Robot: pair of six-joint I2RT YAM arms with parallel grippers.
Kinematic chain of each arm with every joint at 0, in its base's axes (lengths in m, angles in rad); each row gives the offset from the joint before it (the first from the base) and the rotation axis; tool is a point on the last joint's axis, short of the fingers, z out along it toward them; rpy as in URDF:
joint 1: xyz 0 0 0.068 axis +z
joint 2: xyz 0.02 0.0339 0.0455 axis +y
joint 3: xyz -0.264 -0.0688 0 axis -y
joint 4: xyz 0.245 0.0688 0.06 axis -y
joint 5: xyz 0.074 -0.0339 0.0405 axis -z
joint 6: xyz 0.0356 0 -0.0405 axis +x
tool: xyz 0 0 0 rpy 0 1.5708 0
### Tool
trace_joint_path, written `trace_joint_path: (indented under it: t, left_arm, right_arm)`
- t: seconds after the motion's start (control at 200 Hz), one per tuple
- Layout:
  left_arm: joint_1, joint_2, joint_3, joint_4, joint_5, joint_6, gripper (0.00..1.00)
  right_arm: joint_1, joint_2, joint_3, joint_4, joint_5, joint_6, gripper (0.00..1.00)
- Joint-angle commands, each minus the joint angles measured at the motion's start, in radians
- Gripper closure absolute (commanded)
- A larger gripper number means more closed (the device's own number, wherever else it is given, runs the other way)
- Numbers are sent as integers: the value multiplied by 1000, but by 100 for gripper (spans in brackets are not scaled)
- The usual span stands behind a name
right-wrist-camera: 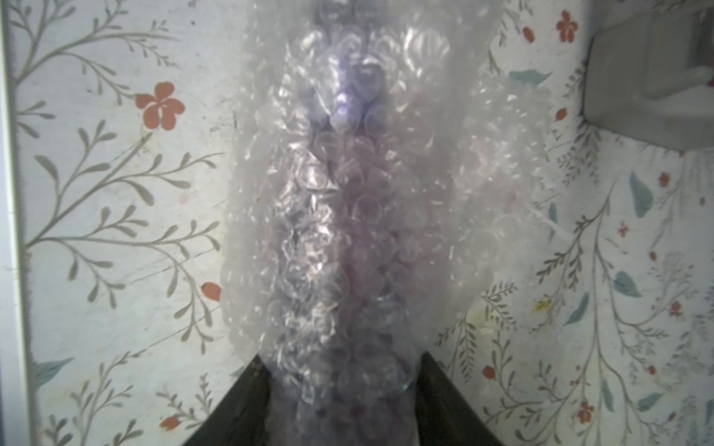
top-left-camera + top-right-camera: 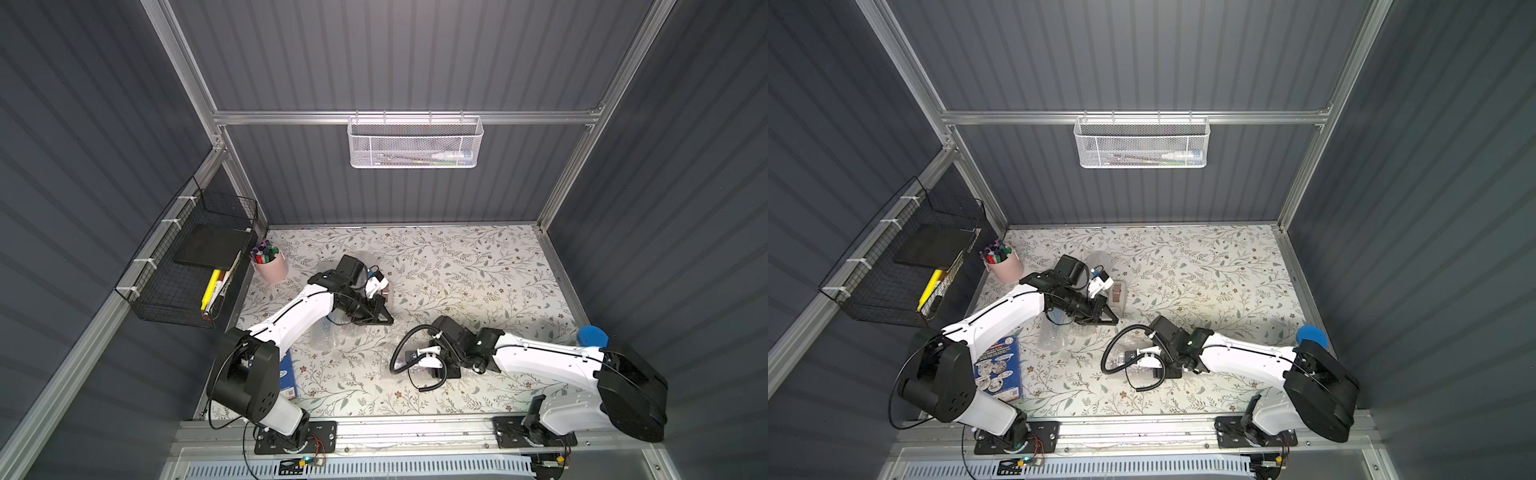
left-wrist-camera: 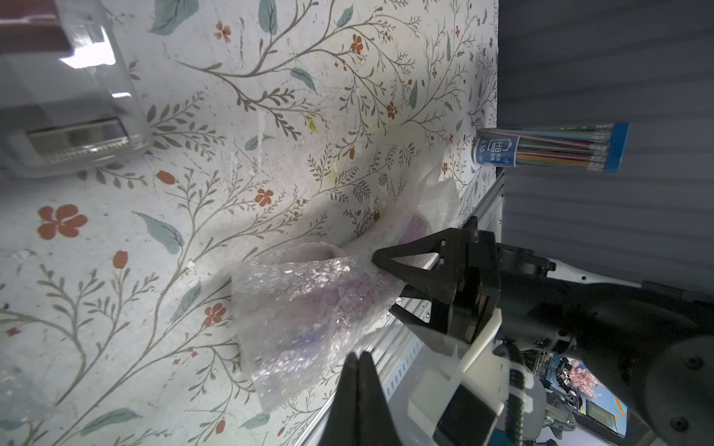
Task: Wrap wine bottles in bubble wrap
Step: Stick the tape on the bubble wrap.
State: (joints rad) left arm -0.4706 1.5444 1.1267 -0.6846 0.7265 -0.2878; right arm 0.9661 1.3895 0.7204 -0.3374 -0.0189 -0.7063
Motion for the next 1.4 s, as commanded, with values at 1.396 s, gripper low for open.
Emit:
trace_joint_path:
  t: [1.396]
  left_arm:
    - [-206, 139, -162, 399, 128, -375, 100]
  right_arm:
    - [431, 67, -242, 273, 644, 42, 41]
